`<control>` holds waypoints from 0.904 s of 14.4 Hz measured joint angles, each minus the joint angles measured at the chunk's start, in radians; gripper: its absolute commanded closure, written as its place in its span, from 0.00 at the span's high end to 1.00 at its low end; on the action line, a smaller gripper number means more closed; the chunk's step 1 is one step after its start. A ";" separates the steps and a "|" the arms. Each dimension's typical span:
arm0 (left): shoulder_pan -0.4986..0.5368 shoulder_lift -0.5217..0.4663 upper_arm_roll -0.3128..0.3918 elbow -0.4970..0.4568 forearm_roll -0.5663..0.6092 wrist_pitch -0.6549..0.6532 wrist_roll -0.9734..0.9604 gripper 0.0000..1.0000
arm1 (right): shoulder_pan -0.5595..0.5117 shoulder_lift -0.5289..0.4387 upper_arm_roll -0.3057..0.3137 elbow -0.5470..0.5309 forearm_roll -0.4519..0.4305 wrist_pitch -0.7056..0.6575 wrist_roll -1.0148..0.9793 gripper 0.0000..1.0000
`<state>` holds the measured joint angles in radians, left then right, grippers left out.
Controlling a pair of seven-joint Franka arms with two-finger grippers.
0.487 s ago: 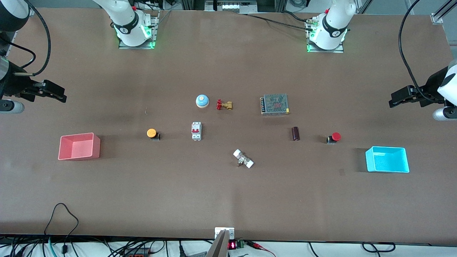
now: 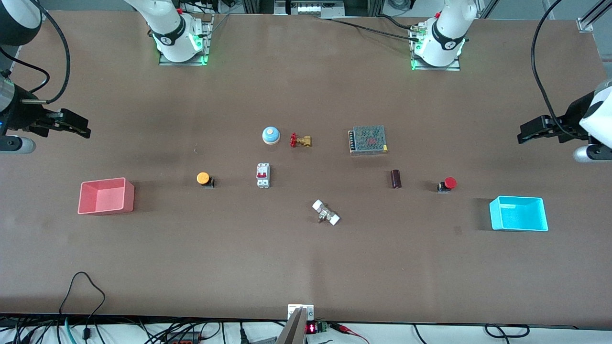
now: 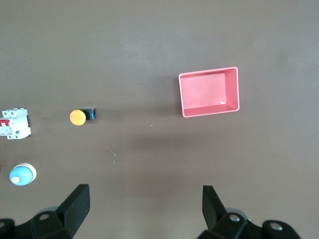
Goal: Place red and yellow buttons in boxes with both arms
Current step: 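Move the right gripper to the yellow button while the left gripper reaches the red button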
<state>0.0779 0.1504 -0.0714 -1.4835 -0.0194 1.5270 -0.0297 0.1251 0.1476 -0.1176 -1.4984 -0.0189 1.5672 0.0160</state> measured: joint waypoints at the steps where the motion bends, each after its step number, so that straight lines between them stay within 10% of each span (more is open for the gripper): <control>1: -0.003 0.003 -0.002 -0.016 0.000 -0.004 0.000 1.00 | 0.002 0.017 0.001 -0.001 0.000 0.001 -0.003 1.00; 8: -0.032 0.196 -0.016 -0.069 0.000 0.057 0.006 1.00 | 0.045 0.189 0.007 -0.058 0.034 0.136 -0.015 1.00; 13: -0.064 0.330 -0.019 -0.164 0.000 0.334 0.006 1.00 | 0.133 0.201 0.020 -0.211 0.041 0.363 0.072 1.00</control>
<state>0.0140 0.4803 -0.0907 -1.6473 -0.0193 1.8609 -0.0233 0.2579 0.3481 -0.0975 -1.7097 0.0217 1.9306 0.0884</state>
